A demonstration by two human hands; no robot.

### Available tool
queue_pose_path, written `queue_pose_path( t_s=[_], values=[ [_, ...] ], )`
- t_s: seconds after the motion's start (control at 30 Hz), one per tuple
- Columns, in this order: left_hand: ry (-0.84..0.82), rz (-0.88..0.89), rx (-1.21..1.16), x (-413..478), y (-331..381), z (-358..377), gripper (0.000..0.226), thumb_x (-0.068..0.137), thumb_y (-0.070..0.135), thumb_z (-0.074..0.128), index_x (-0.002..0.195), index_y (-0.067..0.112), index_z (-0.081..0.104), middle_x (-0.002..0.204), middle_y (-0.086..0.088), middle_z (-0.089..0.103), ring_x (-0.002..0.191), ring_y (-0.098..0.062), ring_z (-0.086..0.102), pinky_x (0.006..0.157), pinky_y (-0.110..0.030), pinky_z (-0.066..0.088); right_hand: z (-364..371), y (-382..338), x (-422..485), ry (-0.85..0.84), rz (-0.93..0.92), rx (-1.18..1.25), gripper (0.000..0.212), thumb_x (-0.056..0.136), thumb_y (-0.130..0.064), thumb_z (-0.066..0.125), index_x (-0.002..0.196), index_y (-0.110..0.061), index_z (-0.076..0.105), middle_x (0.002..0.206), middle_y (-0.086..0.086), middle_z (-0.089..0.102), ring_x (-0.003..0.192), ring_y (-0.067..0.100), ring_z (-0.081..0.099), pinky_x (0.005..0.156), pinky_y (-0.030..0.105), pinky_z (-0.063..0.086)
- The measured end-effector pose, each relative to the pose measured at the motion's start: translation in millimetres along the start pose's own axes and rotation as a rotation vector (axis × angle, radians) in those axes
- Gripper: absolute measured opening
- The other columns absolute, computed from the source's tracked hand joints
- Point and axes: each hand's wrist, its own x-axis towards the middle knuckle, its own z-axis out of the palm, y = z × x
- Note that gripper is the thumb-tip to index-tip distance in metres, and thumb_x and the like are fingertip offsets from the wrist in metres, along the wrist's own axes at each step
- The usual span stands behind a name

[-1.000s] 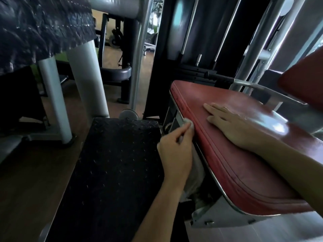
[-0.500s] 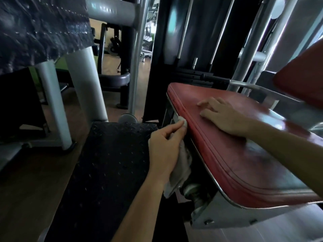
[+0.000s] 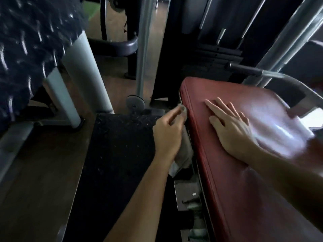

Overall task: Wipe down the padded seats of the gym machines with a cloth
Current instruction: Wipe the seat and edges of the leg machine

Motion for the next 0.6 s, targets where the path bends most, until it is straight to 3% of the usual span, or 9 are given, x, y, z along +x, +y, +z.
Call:
queue_pose_path(
  t_s=[0.07, 0.17, 0.27, 0.37, 0.53, 0.6],
  values=[
    [0.005, -0.077, 0.016, 8, 8, 13, 0.033, 0.098, 0.034, 0.063, 0.13, 0.027, 0.067, 0.111, 0.027, 0.07, 0.105, 0.014, 0.061, 0.1, -0.017, 0.05, -2, 0, 1, -0.002, 0.008, 0.03, 0.051, 0.105, -0.045, 0.03, 0.153, -0.056, 0.02, 0.167, -0.019, 0.007, 0.156, 0.01, -0.001, 0.126, 0.043, 0.002],
    [0.038, -0.163, -0.032, -7, 17, 15, 0.028, 0.099, 0.037, 0.062, 0.126, 0.031, 0.069, 0.087, 0.033, 0.069, 0.09, 0.013, 0.064, 0.088, -0.015, 0.051, -1, 2, 1, -0.003, 0.012, 0.031, 0.05, 0.105, -0.045, 0.031, 0.154, -0.054, 0.02, 0.167, -0.019, 0.007, 0.156, 0.01, -0.002, 0.127, 0.044, 0.002],
    [-0.033, -0.202, -0.079, -56, 28, 3, 0.026, 0.099, 0.031, 0.063, 0.124, 0.027, 0.069, 0.106, 0.025, 0.073, 0.103, 0.006, 0.068, 0.093, -0.018, 0.053, -2, 0, 1, 0.002, 0.02, 0.035, 0.054, 0.101, -0.049, 0.027, 0.155, -0.052, 0.021, 0.168, -0.017, 0.009, 0.156, 0.012, -0.001, 0.127, 0.044, 0.003],
    [-0.073, -0.226, -0.069, -66, 31, -1, 0.025, 0.098, 0.029, 0.063, 0.123, 0.028, 0.069, 0.111, 0.023, 0.073, 0.107, 0.006, 0.067, 0.097, -0.019, 0.052, -2, -1, 2, 0.001, 0.029, 0.021, 0.056, 0.099, -0.049, 0.026, 0.155, -0.051, 0.022, 0.168, -0.016, 0.009, 0.156, 0.013, 0.001, 0.126, 0.045, 0.004],
    [0.016, -0.185, 0.11, 3, 27, 12, 0.031, 0.1, 0.036, 0.059, 0.128, 0.026, 0.068, 0.101, 0.007, 0.078, 0.08, -0.003, 0.071, 0.088, -0.031, 0.058, -1, 0, 3, 0.002, 0.031, 0.016, 0.057, 0.098, -0.048, 0.025, 0.155, -0.05, 0.022, 0.168, -0.016, 0.009, 0.156, 0.014, 0.001, 0.126, 0.045, 0.004],
    [0.019, -0.191, 0.075, -12, 32, 14, 0.03, 0.1, 0.037, 0.06, 0.127, 0.026, 0.068, 0.105, 0.012, 0.077, 0.092, 0.0, 0.071, 0.092, -0.027, 0.056, -1, 0, 3, 0.003, 0.037, 0.018, 0.057, 0.099, -0.047, 0.026, 0.155, -0.049, 0.022, 0.168, -0.015, 0.009, 0.157, 0.015, 0.001, 0.126, 0.046, 0.004]
  ],
)
